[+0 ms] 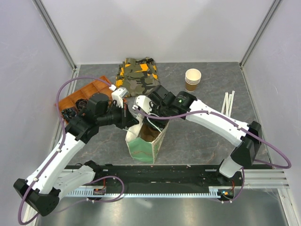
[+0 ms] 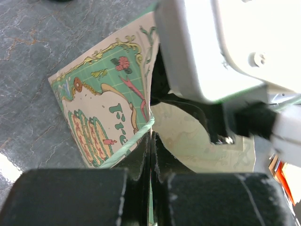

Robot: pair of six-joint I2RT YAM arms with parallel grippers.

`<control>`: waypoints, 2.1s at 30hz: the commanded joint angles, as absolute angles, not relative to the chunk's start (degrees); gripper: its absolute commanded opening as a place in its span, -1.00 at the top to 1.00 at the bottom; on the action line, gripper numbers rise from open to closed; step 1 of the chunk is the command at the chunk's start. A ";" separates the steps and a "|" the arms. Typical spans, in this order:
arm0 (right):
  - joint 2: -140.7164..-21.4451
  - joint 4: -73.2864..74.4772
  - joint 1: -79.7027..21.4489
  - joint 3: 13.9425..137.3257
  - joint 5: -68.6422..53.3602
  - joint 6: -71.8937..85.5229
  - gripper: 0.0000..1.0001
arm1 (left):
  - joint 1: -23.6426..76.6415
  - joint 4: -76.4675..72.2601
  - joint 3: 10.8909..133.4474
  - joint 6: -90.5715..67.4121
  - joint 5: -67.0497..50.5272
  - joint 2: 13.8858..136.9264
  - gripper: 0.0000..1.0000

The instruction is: Pack the takeout coffee

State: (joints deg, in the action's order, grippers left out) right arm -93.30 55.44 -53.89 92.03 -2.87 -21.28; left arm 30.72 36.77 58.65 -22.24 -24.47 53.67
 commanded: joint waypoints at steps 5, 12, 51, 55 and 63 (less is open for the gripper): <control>-92.90 48.26 -54.05 89.74 -1.85 -21.88 -0.15 | 30.59 34.63 55.99 -19.25 -26.45 51.68 0.96; -94.48 46.32 -54.14 88.77 -2.37 -22.24 -0.15 | 29.62 34.54 54.84 -18.11 -27.94 51.33 0.96; -104.32 49.74 -53.79 90.35 -4.22 -29.62 -0.11 | 22.94 39.29 58.89 -10.72 -29.53 50.45 0.96; -104.41 49.92 -53.70 88.95 -4.31 -31.02 -0.11 | 22.94 39.11 59.24 -9.50 -29.88 50.01 0.96; -105.03 50.01 -53.70 87.63 -3.96 -32.52 -0.19 | 23.03 38.94 59.76 -8.18 -30.85 50.36 0.96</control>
State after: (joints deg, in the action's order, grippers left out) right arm -102.06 46.70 -53.82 89.93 -4.40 -30.44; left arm 22.96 39.55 56.95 -11.33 -28.18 51.13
